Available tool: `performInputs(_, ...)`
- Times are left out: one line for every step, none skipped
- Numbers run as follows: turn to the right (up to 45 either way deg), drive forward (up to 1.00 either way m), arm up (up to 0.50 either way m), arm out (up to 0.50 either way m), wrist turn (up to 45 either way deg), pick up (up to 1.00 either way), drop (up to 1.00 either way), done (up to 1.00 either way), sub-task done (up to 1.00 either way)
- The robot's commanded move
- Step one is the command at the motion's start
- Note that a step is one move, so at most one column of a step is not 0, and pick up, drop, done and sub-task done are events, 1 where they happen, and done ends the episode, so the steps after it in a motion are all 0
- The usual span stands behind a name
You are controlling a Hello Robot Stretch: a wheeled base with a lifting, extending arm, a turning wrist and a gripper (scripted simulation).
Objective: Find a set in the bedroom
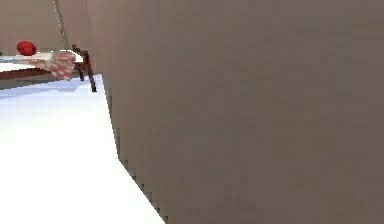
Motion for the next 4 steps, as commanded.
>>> performInputs(-36.0, 0.0, 0.0, 0.0, 0.0, 0.0, 0.0, 0.0, 0.0)
performInputs(0.0, 1.0, 0.0, 0.0, 0.0, 0.0, 0.0, 0.0, 0.0)
performInputs(-3.0, 0.0, 0.0, 0.0, 0.0, 0.0, 0.0, 0.0, 0.0)
performInputs(0.0, 1.0, 0.0, 0.0, 0.0, 0.0, 0.0, 0.0, 0.0)
